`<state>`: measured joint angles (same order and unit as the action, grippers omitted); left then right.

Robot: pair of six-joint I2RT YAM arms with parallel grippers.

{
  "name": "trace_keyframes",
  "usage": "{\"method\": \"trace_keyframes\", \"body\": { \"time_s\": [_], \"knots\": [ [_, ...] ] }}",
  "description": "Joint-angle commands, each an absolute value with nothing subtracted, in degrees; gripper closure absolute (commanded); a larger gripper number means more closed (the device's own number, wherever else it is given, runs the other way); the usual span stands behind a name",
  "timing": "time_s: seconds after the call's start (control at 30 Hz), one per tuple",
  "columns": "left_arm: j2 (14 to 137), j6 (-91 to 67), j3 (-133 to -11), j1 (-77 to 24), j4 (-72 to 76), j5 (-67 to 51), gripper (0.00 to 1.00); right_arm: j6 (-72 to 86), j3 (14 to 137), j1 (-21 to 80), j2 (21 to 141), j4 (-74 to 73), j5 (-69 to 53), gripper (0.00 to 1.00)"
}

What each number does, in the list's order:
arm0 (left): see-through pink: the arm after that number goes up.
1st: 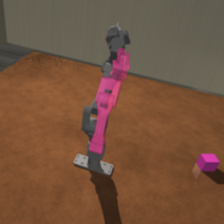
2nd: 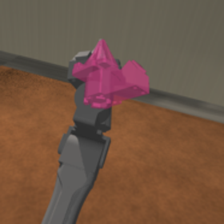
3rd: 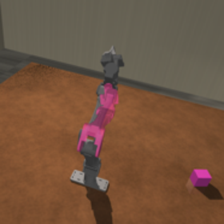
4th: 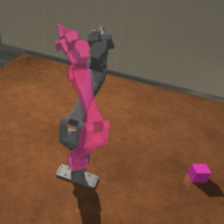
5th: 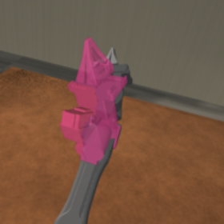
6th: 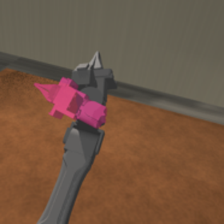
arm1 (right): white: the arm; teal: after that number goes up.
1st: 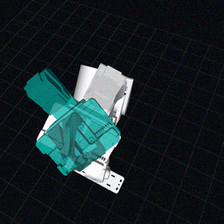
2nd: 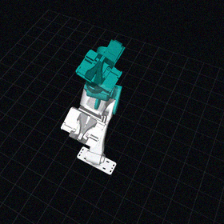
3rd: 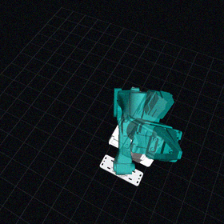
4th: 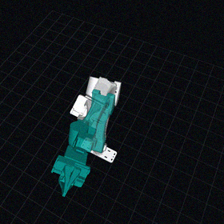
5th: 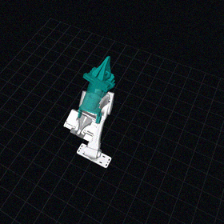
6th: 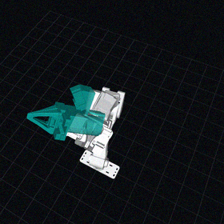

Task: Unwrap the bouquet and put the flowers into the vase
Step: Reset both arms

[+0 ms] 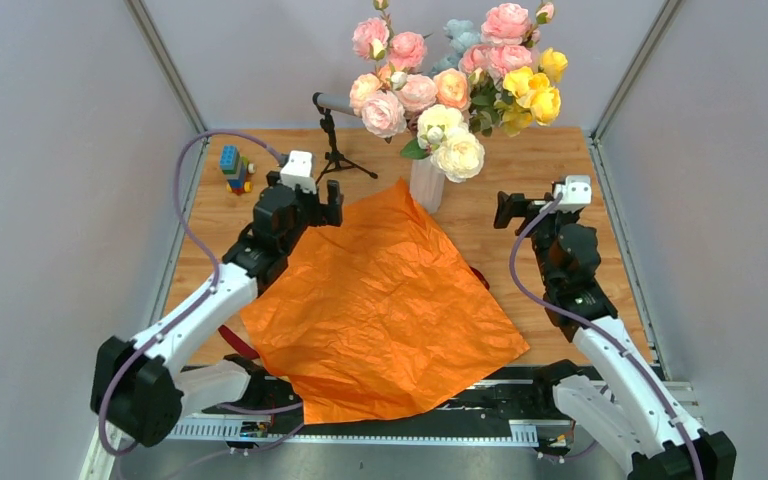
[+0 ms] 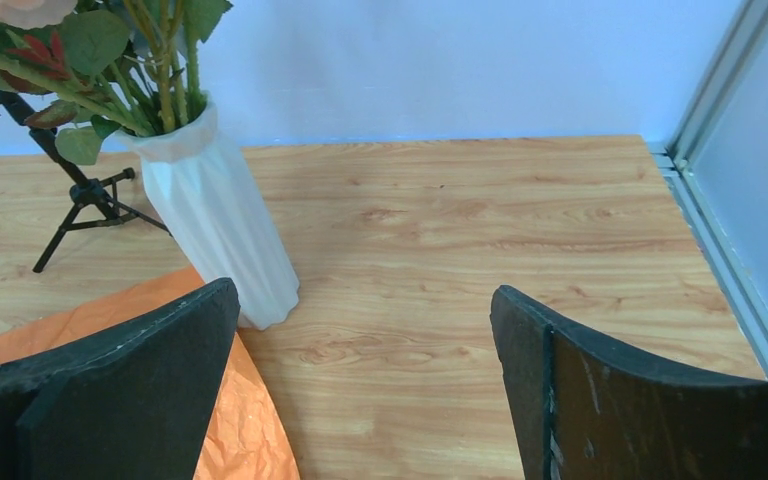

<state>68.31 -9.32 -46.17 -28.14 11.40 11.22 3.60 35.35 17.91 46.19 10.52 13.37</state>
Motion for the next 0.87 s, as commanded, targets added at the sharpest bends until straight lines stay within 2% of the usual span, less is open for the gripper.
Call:
{"method": "trace_keyframes", "body": {
  "time_s": [0.0, 0.17, 0.33, 0.83],
  "knots": [
    [58.6, -12.9, -50.1, -25.9, -11.2, 14.1, 0.0, 4.0, 33.8, 17.7, 41.6, 6.8, 17.1, 0.01],
    [49.5, -11.9, -50.5, -24.3, -20.8, 15.7, 0.0, 4.4, 30.7, 17.7, 36.2, 6.7, 17.9, 0.0],
    [44.1, -10.6, -46.6, -23.0, -22.0, 19.9, 0.0, 4.3, 28.7, 17.7, 33.2, 7.4, 18.0, 0.0],
    [46.6, -8.6, -47.4, -21.0, -22.2, 16.4, 0.0, 4.2, 29.7, 17.7, 34.8, 6.6, 17.8, 0.0]
  ]
}}
